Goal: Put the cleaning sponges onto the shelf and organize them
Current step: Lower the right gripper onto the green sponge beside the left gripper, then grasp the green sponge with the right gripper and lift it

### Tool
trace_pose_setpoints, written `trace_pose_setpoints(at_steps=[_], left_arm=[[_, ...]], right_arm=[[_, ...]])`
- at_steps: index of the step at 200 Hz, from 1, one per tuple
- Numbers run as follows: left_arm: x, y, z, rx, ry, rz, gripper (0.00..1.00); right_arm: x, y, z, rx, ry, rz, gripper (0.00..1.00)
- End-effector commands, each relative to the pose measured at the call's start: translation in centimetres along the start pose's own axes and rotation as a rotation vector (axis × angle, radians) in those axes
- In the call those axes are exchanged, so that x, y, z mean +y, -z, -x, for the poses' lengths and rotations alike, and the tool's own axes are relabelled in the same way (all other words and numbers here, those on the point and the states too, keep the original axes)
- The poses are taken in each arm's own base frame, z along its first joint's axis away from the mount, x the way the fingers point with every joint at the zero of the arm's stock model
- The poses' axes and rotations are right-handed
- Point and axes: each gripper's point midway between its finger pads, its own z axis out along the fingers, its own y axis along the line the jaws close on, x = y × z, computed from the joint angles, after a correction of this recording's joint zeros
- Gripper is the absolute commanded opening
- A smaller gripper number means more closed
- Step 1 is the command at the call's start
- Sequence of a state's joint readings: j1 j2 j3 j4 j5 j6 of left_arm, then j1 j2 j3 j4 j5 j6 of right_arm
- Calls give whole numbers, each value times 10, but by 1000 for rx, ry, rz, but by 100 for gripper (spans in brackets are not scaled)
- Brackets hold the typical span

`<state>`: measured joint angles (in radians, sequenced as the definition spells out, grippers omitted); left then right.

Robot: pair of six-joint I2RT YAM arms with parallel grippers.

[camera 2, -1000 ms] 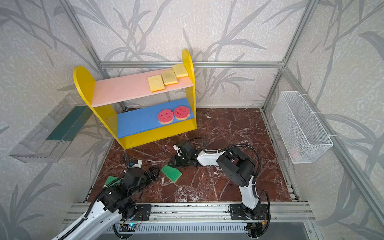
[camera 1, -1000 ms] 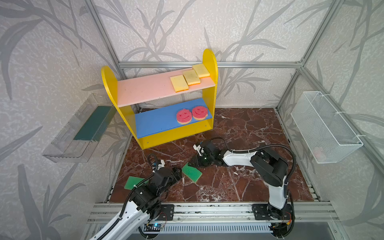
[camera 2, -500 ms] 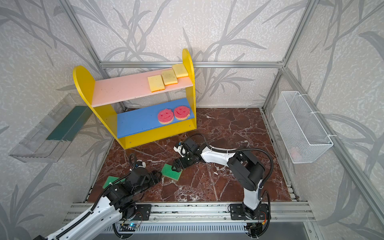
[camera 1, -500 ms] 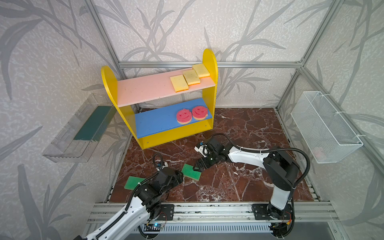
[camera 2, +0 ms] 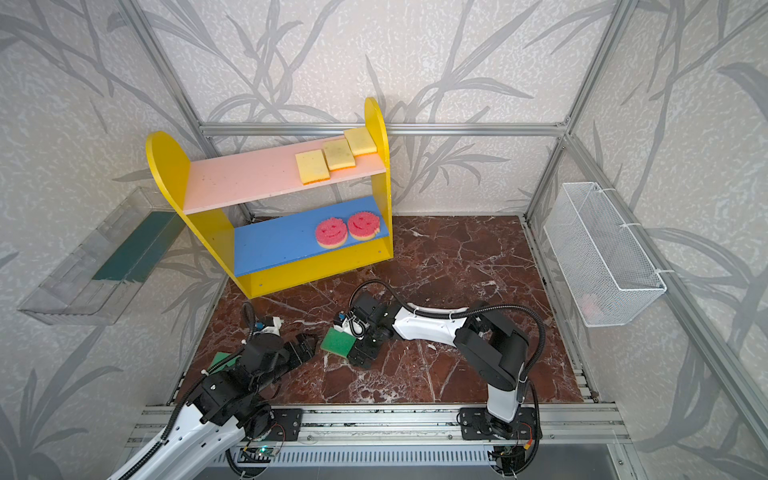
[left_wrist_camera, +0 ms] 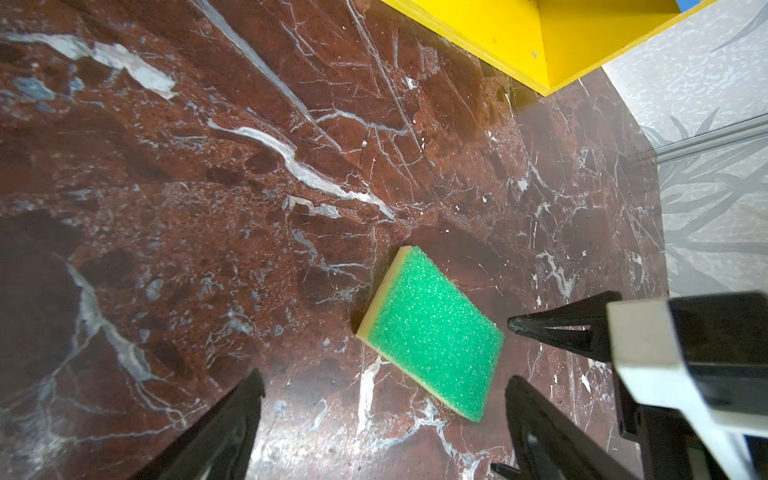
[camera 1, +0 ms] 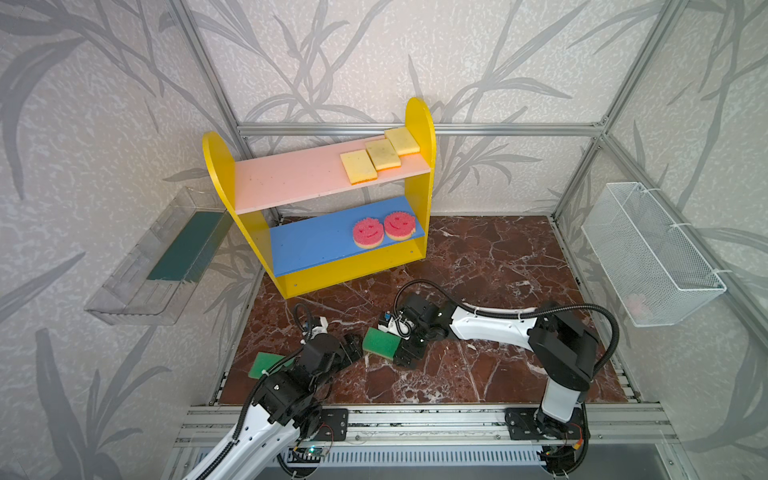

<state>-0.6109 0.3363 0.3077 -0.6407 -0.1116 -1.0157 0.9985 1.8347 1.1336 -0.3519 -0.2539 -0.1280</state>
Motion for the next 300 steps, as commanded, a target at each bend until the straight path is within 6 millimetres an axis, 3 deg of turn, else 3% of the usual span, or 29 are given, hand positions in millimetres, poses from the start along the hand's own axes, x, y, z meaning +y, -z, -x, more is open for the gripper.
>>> trace_pose_setpoints(at_steps=[1,43,113,136,139,148,171,218,281,285,300], left_arm=[[9,6,4,-23,-11,36,93],[10,5,3,-17,-8,39,93],[13,4,-1,-12,14,36,93],[13,4,-1,-12,13,38,93],[13,4,-1,-12,12,38,92],[13,3,-1,-10,12,39,93],[13,4,-1,-9,10,39,93],[13,3,-1,-8,11,43,93],[8,3,2,-2,-7,49,93],[7,3,2,-1,-8,49,93],[7,2,2,1,-11,50,93]], right_arm=[[-10,-4,4,7,47,-53,99],[-20,-16,5,24,35,-99,100],[-20,-27,3,14,24,-113,80],[-16,-29,4,9,41,-86,87],[-4,-31,5,11,68,-69,88],[1,-33,5,11,87,-47,91],[4,-35,6,17,118,-25,95],[-8,-39,5,49,160,-86,93],[-18,-36,16,34,202,-107,99],[-31,-33,16,35,179,-113,99],[-36,-29,17,40,185,-92,99]])
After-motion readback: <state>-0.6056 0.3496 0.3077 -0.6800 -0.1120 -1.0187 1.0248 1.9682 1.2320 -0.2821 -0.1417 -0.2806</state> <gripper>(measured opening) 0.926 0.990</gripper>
